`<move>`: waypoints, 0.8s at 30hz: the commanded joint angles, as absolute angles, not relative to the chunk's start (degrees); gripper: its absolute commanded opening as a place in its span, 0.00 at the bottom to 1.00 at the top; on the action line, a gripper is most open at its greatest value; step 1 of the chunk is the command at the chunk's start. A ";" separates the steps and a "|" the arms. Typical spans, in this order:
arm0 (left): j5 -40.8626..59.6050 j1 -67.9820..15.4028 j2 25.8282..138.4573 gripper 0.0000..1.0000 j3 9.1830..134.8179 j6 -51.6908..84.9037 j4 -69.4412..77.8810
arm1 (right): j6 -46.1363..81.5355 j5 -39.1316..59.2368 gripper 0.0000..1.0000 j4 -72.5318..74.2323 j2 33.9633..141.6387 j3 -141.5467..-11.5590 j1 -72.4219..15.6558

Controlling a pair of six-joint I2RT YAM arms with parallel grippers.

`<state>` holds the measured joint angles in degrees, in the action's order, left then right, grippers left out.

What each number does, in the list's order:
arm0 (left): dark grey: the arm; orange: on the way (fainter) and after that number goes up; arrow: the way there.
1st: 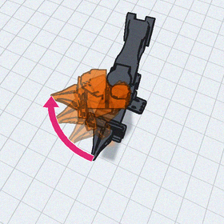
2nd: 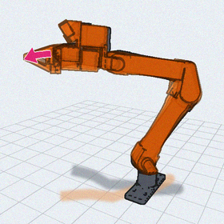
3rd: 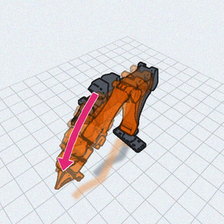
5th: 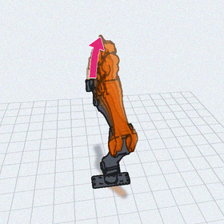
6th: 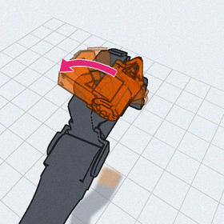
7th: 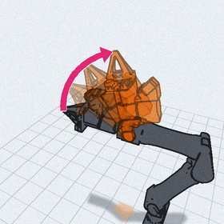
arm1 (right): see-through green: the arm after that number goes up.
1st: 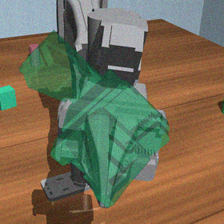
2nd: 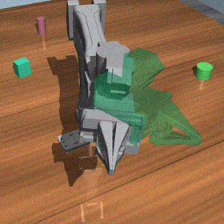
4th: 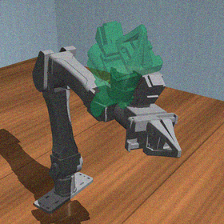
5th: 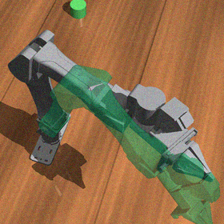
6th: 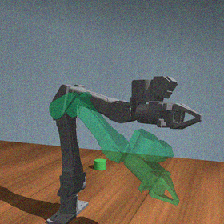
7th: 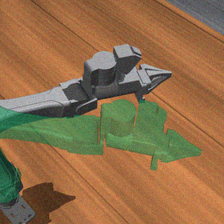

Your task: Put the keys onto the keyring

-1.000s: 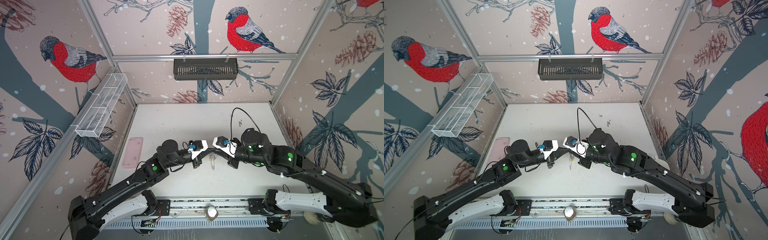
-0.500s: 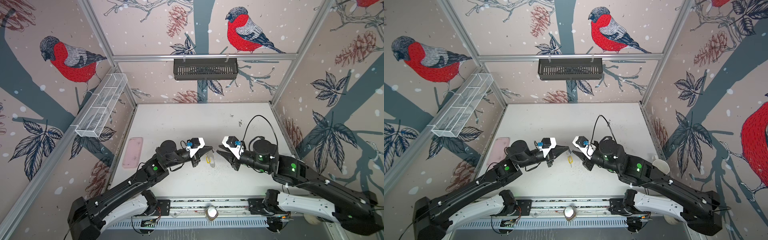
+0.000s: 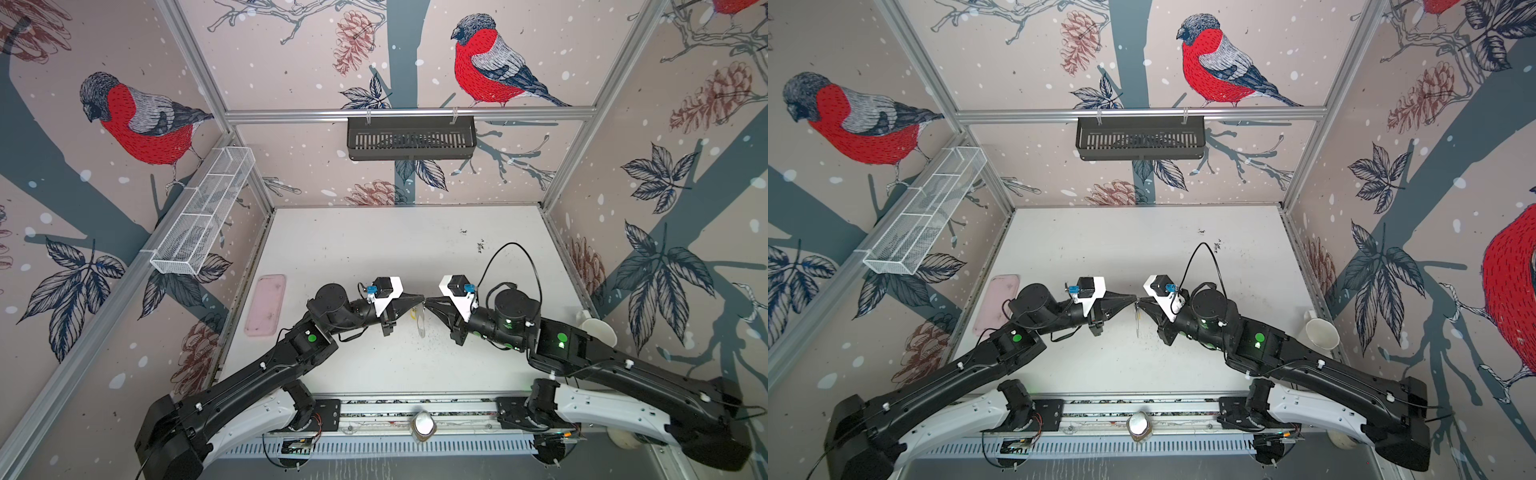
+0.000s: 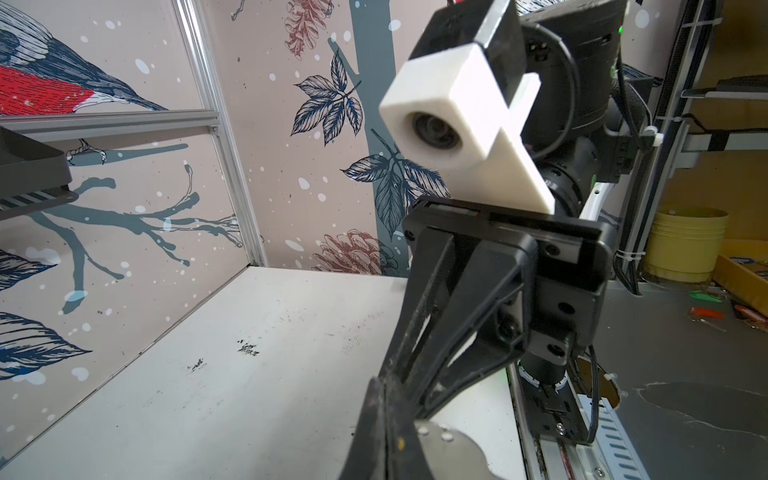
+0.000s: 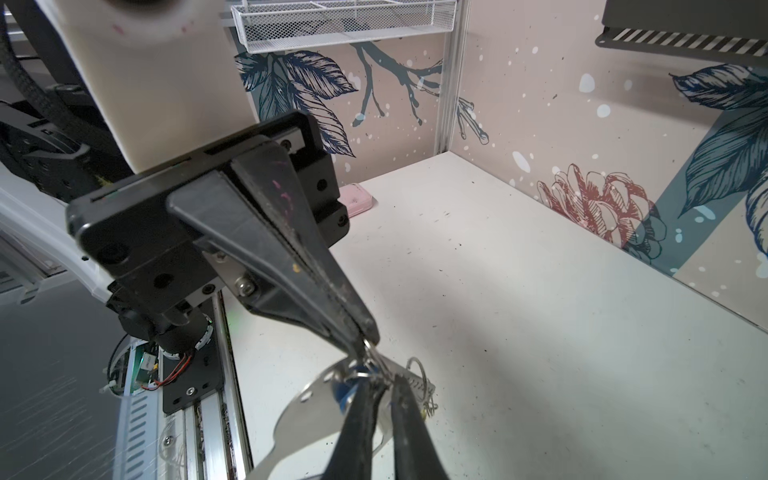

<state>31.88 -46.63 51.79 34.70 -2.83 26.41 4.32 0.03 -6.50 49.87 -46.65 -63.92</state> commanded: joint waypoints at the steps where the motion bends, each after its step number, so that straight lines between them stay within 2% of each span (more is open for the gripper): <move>1: 35.05 -46.41 52.11 0.00 34.28 -1.08 33.06 | 5.16 2.94 0.12 -2.37 51.01 -46.33 -64.03; 7: 36.58 -46.14 51.76 0.00 32.92 0.49 35.74 | 4.24 5.91 0.09 -1.77 52.69 -45.65 -64.31; 14: 38.27 -46.13 51.59 0.00 30.89 3.09 40.00 | 2.09 7.99 0.10 -1.14 52.56 -45.89 -64.35; 18: 38.61 -46.05 51.60 0.00 29.76 4.17 42.36 | 1.08 9.14 0.24 -2.49 51.89 -46.29 -64.31; 24: 38.94 -45.31 50.87 0.00 28.01 5.75 46.04 | 1.18 5.73 0.39 -6.87 46.12 -45.25 -64.33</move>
